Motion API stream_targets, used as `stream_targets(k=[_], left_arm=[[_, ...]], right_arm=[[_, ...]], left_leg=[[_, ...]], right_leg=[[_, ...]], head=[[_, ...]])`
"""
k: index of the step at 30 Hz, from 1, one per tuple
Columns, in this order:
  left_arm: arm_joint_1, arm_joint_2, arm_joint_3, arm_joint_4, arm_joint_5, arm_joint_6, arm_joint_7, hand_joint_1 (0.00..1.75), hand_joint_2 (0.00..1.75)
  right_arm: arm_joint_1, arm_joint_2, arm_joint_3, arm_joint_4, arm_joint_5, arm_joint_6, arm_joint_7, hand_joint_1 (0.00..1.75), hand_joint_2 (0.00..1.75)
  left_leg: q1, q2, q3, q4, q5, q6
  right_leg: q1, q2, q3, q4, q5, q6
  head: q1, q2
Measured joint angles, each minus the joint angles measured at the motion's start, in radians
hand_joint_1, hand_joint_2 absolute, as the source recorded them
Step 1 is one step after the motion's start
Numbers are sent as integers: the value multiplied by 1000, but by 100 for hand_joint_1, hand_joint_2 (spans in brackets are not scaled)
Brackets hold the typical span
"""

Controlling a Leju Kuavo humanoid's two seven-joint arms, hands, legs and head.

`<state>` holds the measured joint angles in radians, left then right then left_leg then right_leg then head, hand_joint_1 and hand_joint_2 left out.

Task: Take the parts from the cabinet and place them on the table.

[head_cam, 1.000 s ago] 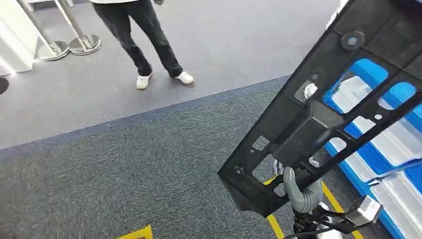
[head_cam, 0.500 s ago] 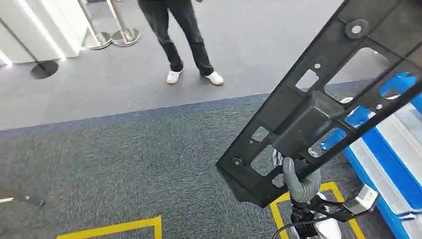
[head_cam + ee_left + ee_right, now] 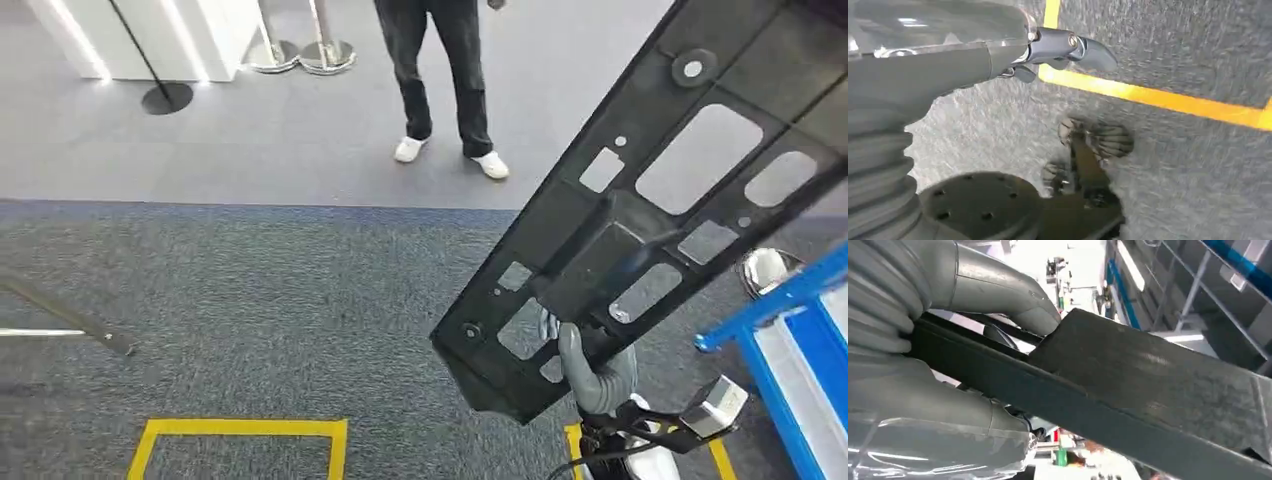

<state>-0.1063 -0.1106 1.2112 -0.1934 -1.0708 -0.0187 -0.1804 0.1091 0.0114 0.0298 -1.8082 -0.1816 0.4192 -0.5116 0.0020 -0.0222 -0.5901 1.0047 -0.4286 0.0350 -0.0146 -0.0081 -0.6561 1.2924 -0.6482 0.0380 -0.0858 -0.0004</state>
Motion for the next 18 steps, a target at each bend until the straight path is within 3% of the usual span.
stream_targets(k=[1, 2, 3, 4, 5, 6, 8, 10, 11, 12, 13, 15, 16, 17, 18], left_arm=[[1, 0, 0, 0, 0, -3, -2, 0, 175], [3, 0, 0, 0, 1, -5, -3, 0, 175], [4, 0, 0, 0, 1, -5, -4, 0, 175], [4, 0, 0, 0, 1, -5, -6, 0, 175], [3, -1, 0, 0, 2, -5, -7, 0, 175], [2, -2, 0, 0, 3, -7, -8, 0, 175], [0, -2, 0, 0, 3, -8, -9, 0, 175], [5, -2, 0, 0, 4, -8, -9, 0, 175], [6, 0, 0, 0, 5, -8, -10, 0, 175], [8, 0, 0, 0, 5, -8, -10, 0, 175], [5, 0, 0, 0, 6, -8, -11, 0, 175], [1, -2, 0, 0, 6, -10, -15, 0, 175], [1, -3, 0, 0, 5, -10, -18, 0, 175], [3, -4, 0, 0, 5, -10, -21, 0, 175], [4, -4, 0, 0, 5, -11, -24, 0, 175]], right_arm=[[4, 0, 0, 0, 0, 0, 0, 164, 175], [5, 0, 0, 0, 0, 0, 0, 164, 175], [5, 0, 0, 0, 0, 0, 0, 164, 175], [5, 0, 0, 0, 0, 0, 0, 164, 175], [5, 0, 0, 0, 0, 0, 0, 164, 175], [4, 0, 0, 0, 0, 0, 0, 164, 175], [5, 0, 0, -2, 0, 1, 1, 164, 175], [3, 0, 0, -2, 0, 2, 1, 164, 175], [-1, 0, 0, -3, 0, 2, 1, 164, 175], [-3, 1, 1, -3, 0, 3, 1, 164, 175], [-4, 2, 2, -3, 0, 4, 1, 164, 175], [-3, 2, 0, -3, -1, 6, 2, 164, 175], [-3, 2, 0, -3, -1, 6, 3, 164, 175], [-3, 2, 0, -3, -1, 7, 3, 164, 175], [-4, 2, 0, -3, -2, 7, 3, 164, 175]], left_leg=[[-1, -15, 0, 1, 0, 0], [-1, -27, 1, 2, 0, 0], [0, -41, 1, 5, -1, -1], [0, -56, 2, 9, -3, -4], [1, -70, 1, 14, -6, -9], [-3, -79, -3, 21, -9, -14], [1, -95, -14, 23, -6, -24], [4, -116, -19, 18, -2, -39], [8, -106, -19, 28, -9, -41], [-1, -49, -33, 61, -31, -46], [0, -17, -66, 124, -68, -50], [5, 8, -144, 281, -135, -55], [7, 11, -168, 331, -145, -57], [8, 13, -165, 325, -129, -56], [8, 16, -135, 271, -93, -54]], right_leg=[[0, 1, -23, 34, 2, 0], [0, 2, -21, 18, 27, -1], [0, 3, 0, -38, 70, -3], [-2, 12, 38, -131, 127, -5], [-5, 40, 77, -221, 173, -6], [-8, 89, 91, -254, 163, -10], [-6, 76, 90, -264, 163, -14], [-2, 58, 93, -268, 166, -29], [-8, 41, 99, -277, 170, -38], [-6, 35, 104, -282, 170, -42], [-4, 20, 105, -283, 169, -47], [2, -10, 106, -283, 165, -53], [5, -24, 107, -282, 163, -54], [6, -37, 109, -282, 161, -54], [8, -50, 112, -282, 159, -53]], head=[[0, 0], [0, 0], [0, 0], [0, 0], [0, 0], [0, 0], [0, 0], [0, 0], [0, 0], [0, 0], [0, 0], [0, 0], [0, 0], [0, 0], [0, 0]])
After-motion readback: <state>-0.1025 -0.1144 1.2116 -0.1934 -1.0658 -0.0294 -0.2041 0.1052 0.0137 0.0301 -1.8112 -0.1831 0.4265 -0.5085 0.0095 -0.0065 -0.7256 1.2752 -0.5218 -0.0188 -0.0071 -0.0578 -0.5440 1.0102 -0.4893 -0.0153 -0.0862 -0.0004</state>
